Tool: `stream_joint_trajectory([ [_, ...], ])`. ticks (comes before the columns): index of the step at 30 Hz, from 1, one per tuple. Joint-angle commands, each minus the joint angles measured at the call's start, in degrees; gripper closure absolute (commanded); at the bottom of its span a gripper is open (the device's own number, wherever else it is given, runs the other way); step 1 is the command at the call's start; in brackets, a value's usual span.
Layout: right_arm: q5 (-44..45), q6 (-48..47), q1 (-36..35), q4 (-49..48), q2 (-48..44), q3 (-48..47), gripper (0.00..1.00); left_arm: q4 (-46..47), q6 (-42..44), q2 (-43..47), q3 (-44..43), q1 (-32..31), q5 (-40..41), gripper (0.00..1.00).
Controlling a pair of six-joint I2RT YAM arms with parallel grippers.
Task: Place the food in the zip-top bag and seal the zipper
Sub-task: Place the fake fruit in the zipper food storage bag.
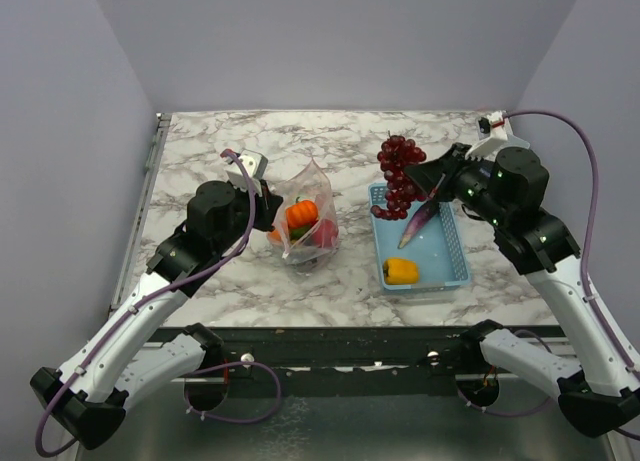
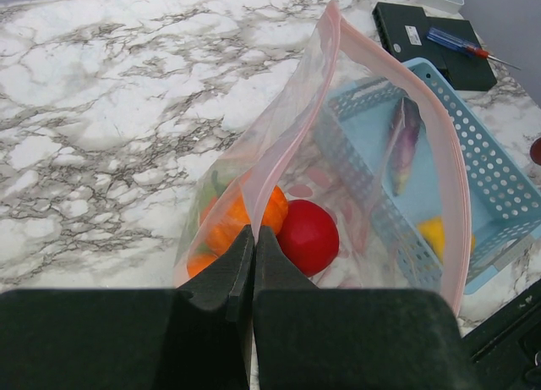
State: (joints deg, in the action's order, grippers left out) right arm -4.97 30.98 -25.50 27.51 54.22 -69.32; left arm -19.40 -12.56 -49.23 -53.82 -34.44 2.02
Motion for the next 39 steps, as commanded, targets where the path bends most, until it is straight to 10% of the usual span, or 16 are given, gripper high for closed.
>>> stream_joint_trajectory([
  [1, -9.46, 0.27, -0.21, -10.04, -0.24, -2.93, 0.99, 0.74, 0.21, -0.16, 0.91, 0.65, -1.82, 1.00],
  [18, -17.04, 0.55, -6.19, -36.36, 4.70, -0.04, 0.99, 0.90, -0.01, -0.60, 1.17, 1.37, -3.59, 1.00],
  [39, -1.21, -20.23, -24.32, -53.45, 18.40, 2.38, 0.99, 1.38, -0.08, -0.37, 1.35, 1.74, -5.31, 1.00],
])
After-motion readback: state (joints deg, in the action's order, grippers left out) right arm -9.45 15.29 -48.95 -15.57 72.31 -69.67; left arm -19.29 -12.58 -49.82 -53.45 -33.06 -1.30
